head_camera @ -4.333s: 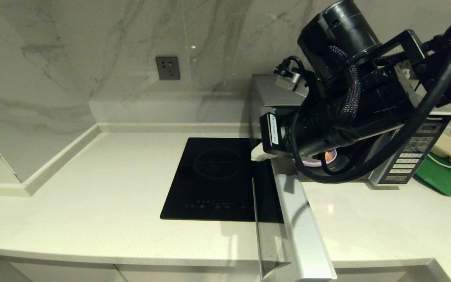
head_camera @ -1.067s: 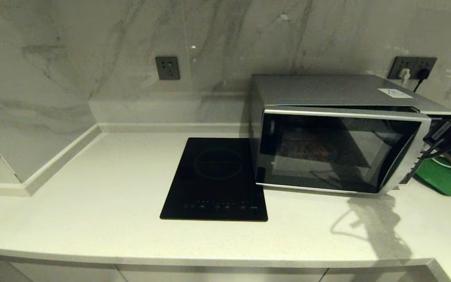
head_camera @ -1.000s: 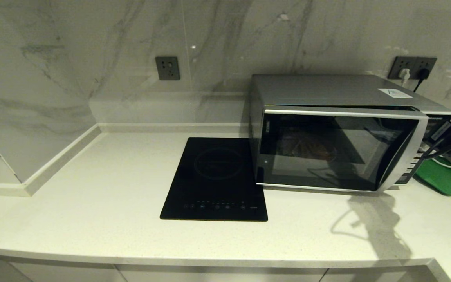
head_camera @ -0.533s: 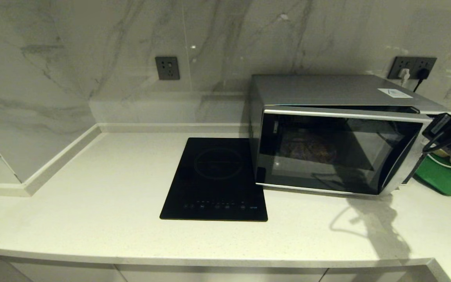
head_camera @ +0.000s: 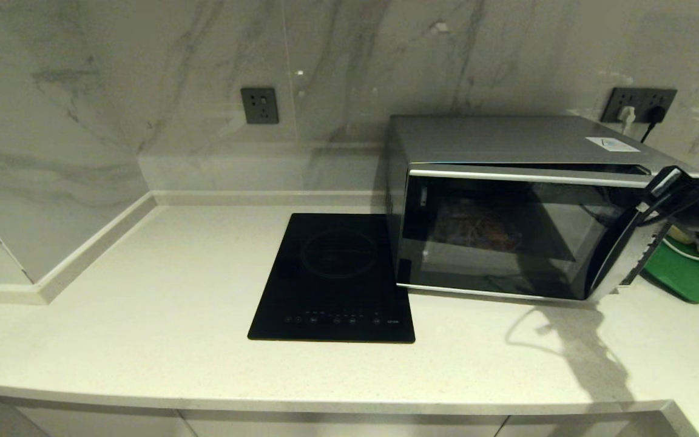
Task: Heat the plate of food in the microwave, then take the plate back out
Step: Close the microwave oven
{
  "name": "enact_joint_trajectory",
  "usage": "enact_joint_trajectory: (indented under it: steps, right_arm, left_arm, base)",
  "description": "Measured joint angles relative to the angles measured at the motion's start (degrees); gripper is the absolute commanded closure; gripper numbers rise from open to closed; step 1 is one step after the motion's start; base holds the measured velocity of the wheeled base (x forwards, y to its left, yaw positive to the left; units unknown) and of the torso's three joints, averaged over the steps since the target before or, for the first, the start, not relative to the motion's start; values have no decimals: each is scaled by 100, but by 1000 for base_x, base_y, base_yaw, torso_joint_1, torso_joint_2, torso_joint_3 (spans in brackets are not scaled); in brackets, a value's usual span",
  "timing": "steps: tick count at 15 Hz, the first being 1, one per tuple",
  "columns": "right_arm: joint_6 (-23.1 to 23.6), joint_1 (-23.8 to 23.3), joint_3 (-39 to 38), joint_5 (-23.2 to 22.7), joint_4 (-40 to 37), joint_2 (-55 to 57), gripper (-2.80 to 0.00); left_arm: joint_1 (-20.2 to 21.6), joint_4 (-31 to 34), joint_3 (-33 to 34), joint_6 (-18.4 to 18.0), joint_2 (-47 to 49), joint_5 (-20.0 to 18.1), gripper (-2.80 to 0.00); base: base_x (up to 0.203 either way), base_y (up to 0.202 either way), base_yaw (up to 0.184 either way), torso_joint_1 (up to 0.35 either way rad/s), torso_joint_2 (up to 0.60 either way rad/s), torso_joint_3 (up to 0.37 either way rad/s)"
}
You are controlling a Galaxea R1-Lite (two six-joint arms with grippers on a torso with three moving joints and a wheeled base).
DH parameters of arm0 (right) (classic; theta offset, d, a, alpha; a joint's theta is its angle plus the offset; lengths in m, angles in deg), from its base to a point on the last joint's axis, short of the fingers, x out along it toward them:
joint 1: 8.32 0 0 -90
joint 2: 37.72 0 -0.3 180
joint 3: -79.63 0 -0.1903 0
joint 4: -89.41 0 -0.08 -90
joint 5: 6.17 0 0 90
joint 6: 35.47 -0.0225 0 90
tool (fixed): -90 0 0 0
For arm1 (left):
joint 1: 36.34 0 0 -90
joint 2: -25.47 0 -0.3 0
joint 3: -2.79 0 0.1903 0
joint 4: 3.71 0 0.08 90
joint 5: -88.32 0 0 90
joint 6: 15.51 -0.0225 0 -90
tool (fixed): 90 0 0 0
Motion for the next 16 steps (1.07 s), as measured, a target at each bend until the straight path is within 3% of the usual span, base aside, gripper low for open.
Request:
enact_joint_trajectory:
  steps: [12, 16]
  right_arm:
    - [81, -41, -113, -28, 1490, 526, 0]
    - [53, -66, -195, -173, 1641, 632, 0]
  left_arm:
    - [0, 2, 0, -1, 0, 2, 0]
    - [0, 4, 0, 0, 0, 0, 0]
  base:
    - [0, 0, 0, 0, 0, 0]
    - [0, 0, 0, 0, 0, 0]
